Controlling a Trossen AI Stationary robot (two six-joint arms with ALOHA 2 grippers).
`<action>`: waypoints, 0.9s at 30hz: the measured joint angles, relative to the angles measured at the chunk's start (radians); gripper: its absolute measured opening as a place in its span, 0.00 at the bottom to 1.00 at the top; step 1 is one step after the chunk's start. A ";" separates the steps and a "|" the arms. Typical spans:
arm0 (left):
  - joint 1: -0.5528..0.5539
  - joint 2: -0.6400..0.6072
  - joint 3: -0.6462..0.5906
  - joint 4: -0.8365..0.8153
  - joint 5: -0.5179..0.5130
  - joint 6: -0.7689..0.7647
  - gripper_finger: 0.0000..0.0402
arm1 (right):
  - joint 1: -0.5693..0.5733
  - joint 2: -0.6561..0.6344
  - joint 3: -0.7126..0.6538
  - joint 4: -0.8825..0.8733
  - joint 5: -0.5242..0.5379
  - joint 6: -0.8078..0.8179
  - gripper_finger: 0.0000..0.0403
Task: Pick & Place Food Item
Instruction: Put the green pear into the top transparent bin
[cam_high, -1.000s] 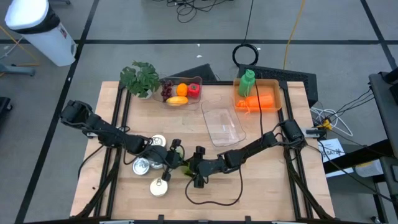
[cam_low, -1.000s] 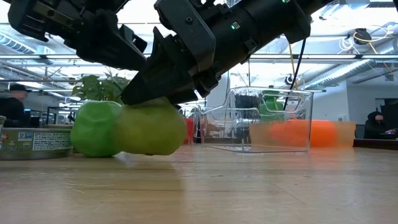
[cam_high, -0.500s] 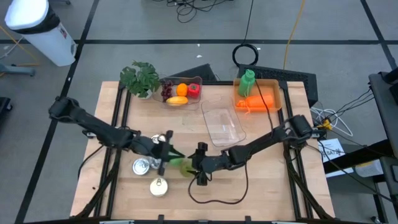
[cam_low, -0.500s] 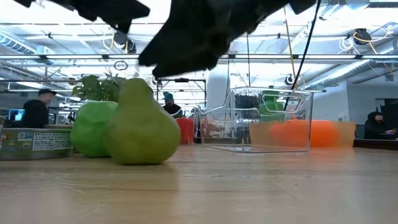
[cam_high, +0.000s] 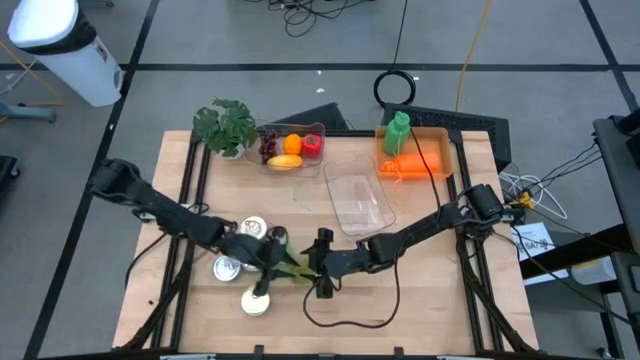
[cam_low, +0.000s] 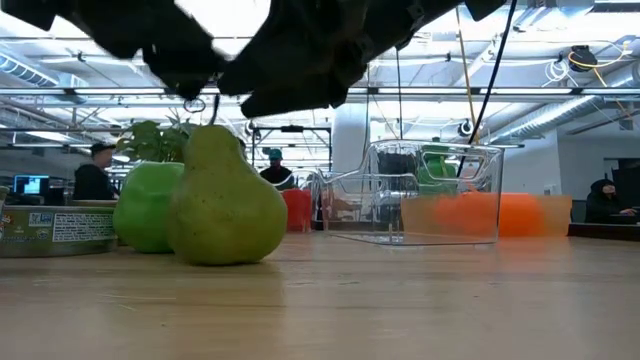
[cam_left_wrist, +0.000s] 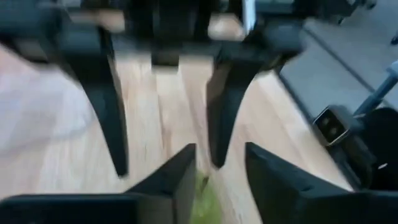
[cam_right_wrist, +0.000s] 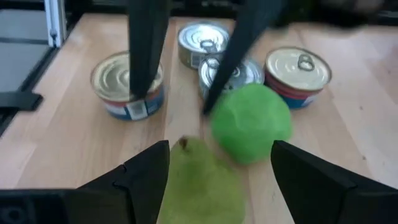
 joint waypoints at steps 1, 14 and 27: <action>-0.003 0.027 0.011 -0.008 -0.009 -0.017 0.40 | 0.000 0.000 0.000 0.007 0.000 0.000 0.65; 0.009 0.220 0.222 -0.302 -0.036 0.013 0.59 | -0.005 0.000 0.000 -0.005 0.000 0.003 0.65; 0.013 0.170 0.222 -0.353 -0.034 0.019 0.43 | -0.005 0.000 0.000 -0.014 -0.001 0.008 0.65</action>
